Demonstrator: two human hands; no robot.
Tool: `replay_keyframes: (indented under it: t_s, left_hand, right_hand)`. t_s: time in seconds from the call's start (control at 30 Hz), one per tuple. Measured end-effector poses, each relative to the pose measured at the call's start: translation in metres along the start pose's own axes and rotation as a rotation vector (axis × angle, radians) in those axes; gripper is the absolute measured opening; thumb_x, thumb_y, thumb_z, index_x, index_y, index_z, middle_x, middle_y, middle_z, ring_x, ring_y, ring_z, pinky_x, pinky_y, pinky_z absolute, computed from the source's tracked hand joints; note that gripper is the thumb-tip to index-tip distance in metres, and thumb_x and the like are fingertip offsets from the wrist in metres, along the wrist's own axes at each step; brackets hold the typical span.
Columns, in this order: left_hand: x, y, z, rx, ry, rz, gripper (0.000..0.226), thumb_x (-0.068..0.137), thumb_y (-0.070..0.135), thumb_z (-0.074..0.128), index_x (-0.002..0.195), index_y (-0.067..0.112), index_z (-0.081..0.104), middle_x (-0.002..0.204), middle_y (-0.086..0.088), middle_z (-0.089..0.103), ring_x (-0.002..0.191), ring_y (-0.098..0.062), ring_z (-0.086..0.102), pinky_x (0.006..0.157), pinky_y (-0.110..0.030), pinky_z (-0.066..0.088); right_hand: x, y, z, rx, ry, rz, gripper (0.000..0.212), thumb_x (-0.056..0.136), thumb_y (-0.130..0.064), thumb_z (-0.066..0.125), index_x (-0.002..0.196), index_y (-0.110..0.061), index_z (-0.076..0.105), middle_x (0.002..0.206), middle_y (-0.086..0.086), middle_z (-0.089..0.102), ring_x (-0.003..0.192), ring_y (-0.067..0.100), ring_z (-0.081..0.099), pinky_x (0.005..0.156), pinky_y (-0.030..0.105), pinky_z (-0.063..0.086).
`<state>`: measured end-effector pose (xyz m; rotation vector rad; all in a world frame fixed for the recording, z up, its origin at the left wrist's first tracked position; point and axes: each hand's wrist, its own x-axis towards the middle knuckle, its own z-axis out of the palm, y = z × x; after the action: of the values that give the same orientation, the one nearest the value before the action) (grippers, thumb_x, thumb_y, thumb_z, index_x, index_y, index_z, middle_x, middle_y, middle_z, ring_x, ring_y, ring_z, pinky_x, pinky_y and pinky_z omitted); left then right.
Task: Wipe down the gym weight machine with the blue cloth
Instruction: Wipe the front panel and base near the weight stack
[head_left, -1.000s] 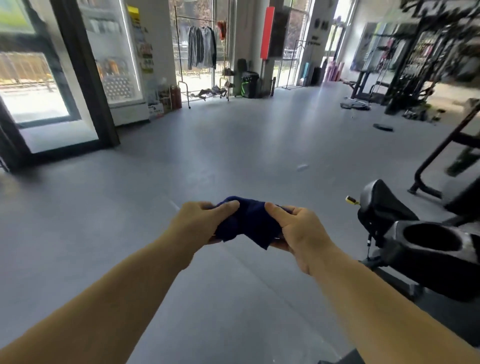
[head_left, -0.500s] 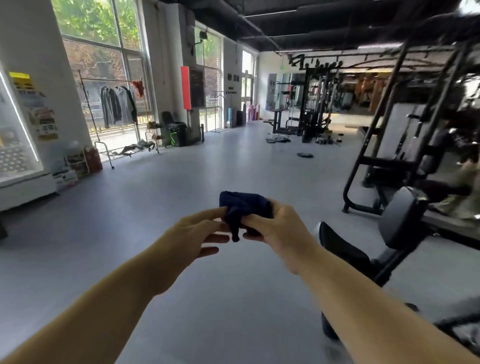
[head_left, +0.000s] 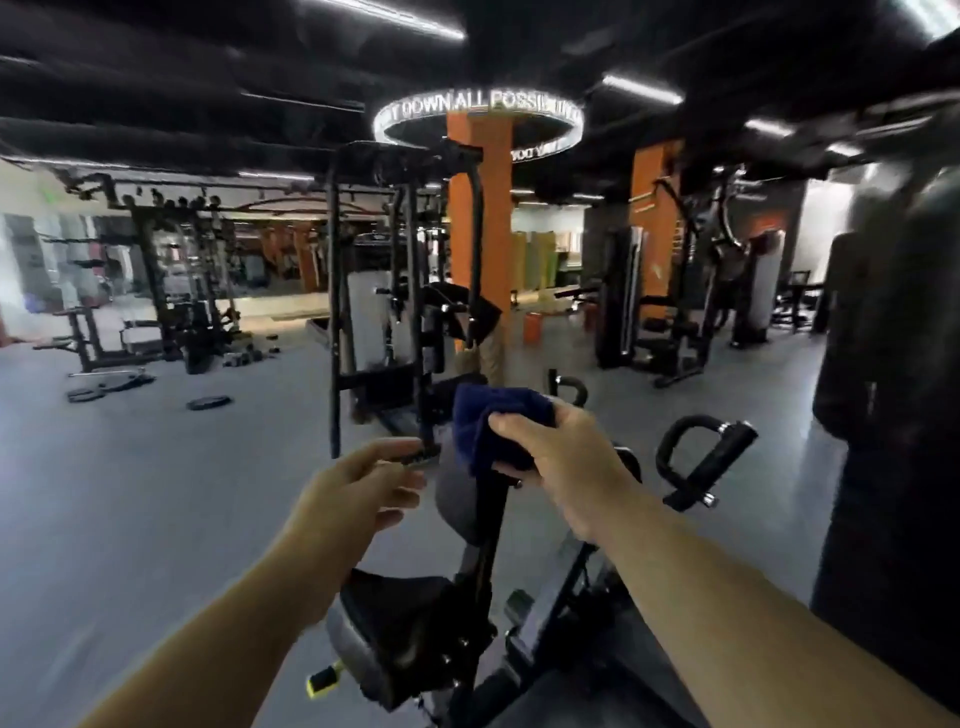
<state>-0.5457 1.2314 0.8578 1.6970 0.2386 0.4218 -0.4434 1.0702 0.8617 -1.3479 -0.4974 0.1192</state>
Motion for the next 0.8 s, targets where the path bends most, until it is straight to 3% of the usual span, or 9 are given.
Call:
replay_keyframes:
  t_s: [0.1,0.17,0.27,0.33,0.43,0.57,0.63,0.73,0.8]
  left_hand:
    - [0.069,0.0,0.044,-0.035,-0.115,0.115,0.024,0.096,0.013,0.059,0.116,0.023,0.066,0.109,0.001,0.069,0.1,-0.015,0.064,0.083,-0.03,0.051]
    - [0.114,0.004,0.081,-0.064,-0.24,0.177,0.045,0.092,0.018,0.065,0.135,0.027,0.055,0.123,0.008,0.063,0.114,-0.012,0.06,0.099,-0.035,0.048]
    - [0.178,0.009,0.133,-0.166,-0.419,0.2,0.056,0.083,0.017,0.073,0.134,0.029,0.053,0.114,0.009,0.071,0.11,-0.013,0.065,0.1,-0.036,0.048]
    - [0.22,0.015,0.163,-0.15,-0.539,0.202,0.051,0.075,0.018,0.076,0.123,0.023,0.063,0.106,0.003,0.074,0.102,-0.016,0.069,0.089,-0.03,0.054]
    - [0.266,0.022,0.206,-0.079,-0.737,0.245,0.028,0.083,0.007,0.07,0.11,0.013,0.068,0.096,-0.001,0.075,0.092,-0.016,0.071,0.071,-0.02,0.055]
    - [0.312,0.03,0.275,-0.136,-0.844,0.272,0.008,0.094,0.008,0.06,0.101,0.011,0.062,0.093,-0.012,0.072,0.093,-0.031,0.069,0.088,-0.044,0.056]
    - [0.33,0.035,0.315,-0.203,-0.948,0.246,0.007,0.093,0.009,0.059,0.099,0.011,0.062,0.095,-0.02,0.069,0.087,-0.032,0.068,0.085,-0.049,0.056]
    - [0.35,0.046,0.369,-0.294,-1.27,0.194,0.035,0.073,0.017,0.082,0.105,0.016,0.068,0.102,-0.012,0.073,0.093,-0.026,0.071,0.077,-0.04,0.057]
    - [0.365,0.053,0.402,-0.242,-1.462,0.294,0.053,0.059,0.032,0.09,0.106,0.017,0.073,0.106,-0.01,0.074,0.1,-0.027,0.07,0.08,-0.033,0.058]
  right_hand:
    - [0.031,-0.006,-0.042,-0.036,0.137,-0.036,0.016,0.091,-0.003,0.063,0.103,-0.012,0.067,0.091,0.005,0.075,0.088,0.023,0.072,0.087,0.043,0.058]
    - [0.054,-0.004,-0.07,-0.038,0.197,-0.058,0.021,0.092,0.0,0.059,0.108,-0.011,0.066,0.098,0.009,0.074,0.091,0.024,0.072,0.091,0.045,0.056]
    - [0.095,0.01,-0.111,-0.043,0.296,-0.066,0.027,0.091,0.001,0.055,0.114,-0.013,0.058,0.105,0.011,0.071,0.087,0.021,0.072,0.083,0.038,0.059]
    - [0.119,0.016,-0.132,-0.075,0.378,-0.083,0.026,0.091,-0.004,0.057,0.114,-0.016,0.056,0.106,0.011,0.069,0.09,0.023,0.071,0.077,0.036,0.058]
    - [0.143,0.016,-0.159,-0.13,0.499,-0.11,0.021,0.092,-0.007,0.057,0.11,-0.019,0.061,0.104,0.009,0.07,0.098,0.027,0.069,0.083,0.045,0.059]
    - [0.157,-0.001,-0.194,-0.248,0.627,-0.17,0.022,0.096,-0.009,0.056,0.11,-0.022,0.067,0.103,0.003,0.073,0.097,0.023,0.07,0.085,0.047,0.059]
    - [0.162,-0.011,-0.213,-0.328,0.743,-0.205,0.022,0.098,-0.007,0.054,0.111,-0.017,0.069,0.104,0.006,0.073,0.095,0.02,0.071,0.085,0.041,0.059]
    - [0.169,-0.017,-0.243,-0.492,0.962,-0.234,0.023,0.098,-0.007,0.053,0.109,-0.019,0.069,0.103,0.004,0.073,0.093,0.019,0.071,0.082,0.038,0.06]
    - [0.174,-0.018,-0.26,-0.614,1.076,-0.22,0.024,0.098,-0.013,0.053,0.103,-0.028,0.071,0.099,-0.001,0.074,0.095,0.019,0.069,0.084,0.043,0.059]
